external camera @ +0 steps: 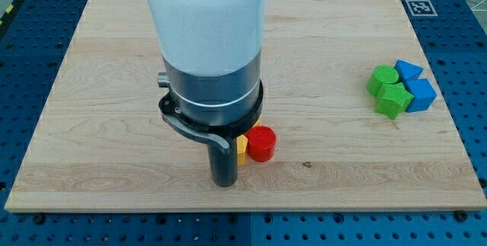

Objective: Push yellow hexagon along with yellow heart towards center

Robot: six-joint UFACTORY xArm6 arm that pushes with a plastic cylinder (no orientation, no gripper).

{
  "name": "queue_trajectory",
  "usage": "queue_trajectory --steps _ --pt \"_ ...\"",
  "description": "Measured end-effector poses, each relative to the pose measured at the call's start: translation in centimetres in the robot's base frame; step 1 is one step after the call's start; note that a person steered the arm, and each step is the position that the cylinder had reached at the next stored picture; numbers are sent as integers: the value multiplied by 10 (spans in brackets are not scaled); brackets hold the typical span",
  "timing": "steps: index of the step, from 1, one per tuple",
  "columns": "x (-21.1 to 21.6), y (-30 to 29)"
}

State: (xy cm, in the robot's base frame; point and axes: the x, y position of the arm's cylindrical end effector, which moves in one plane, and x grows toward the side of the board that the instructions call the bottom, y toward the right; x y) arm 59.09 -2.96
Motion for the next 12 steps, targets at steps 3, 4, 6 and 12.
queue_trajectory --steps 3,4,6,12 --pt "12 42" --pt "9 12" --pt "-20 -7" --pt "-56 10"
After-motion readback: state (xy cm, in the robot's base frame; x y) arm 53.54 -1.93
